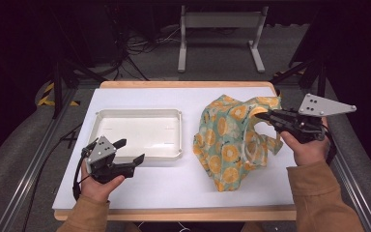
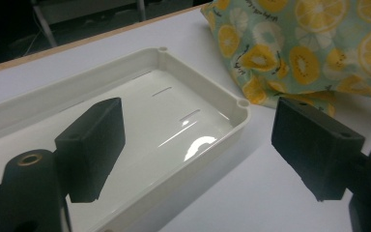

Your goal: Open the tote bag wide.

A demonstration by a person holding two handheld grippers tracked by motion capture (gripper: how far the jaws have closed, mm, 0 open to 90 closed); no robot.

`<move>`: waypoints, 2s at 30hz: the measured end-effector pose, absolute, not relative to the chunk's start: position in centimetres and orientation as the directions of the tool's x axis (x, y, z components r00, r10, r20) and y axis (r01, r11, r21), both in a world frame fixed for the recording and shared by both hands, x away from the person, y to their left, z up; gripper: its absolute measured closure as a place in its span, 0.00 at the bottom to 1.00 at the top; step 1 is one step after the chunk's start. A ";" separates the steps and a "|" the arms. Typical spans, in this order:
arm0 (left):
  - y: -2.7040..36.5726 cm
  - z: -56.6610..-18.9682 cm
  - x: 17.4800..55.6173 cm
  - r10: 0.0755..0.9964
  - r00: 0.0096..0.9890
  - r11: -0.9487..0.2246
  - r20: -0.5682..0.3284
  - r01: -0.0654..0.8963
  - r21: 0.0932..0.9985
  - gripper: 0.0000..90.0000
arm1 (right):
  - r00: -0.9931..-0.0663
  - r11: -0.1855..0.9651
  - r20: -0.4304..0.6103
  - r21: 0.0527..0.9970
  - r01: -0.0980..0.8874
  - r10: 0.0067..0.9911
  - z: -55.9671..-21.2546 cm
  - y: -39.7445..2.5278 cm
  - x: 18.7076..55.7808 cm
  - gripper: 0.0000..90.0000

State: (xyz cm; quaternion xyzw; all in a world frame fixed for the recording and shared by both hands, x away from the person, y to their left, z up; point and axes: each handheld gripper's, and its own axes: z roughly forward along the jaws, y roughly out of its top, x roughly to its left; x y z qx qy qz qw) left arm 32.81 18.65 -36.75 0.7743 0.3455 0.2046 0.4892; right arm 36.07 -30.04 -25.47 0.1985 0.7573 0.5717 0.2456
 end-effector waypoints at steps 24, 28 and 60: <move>15.2 -35.5 33.6 0.659 0.752 -0.299 -0.013 0.278 0.913 0.20 | -0.834 0.274 -0.147 0.962 0.006 0.532 -25.2 -26.0 37.5 1.00; 14.3 -35.0 34.0 0.640 0.768 -0.279 -0.032 0.272 0.921 0.18 | -0.841 0.282 -0.154 0.960 -0.002 0.519 -25.2 -25.3 37.7 1.00; 5.8 -30.3 37.3 0.488 0.872 -0.268 -0.048 0.202 0.942 0.14 | -0.857 0.283 -0.147 0.959 -0.002 0.494 -25.6 -23.8 38.2 0.99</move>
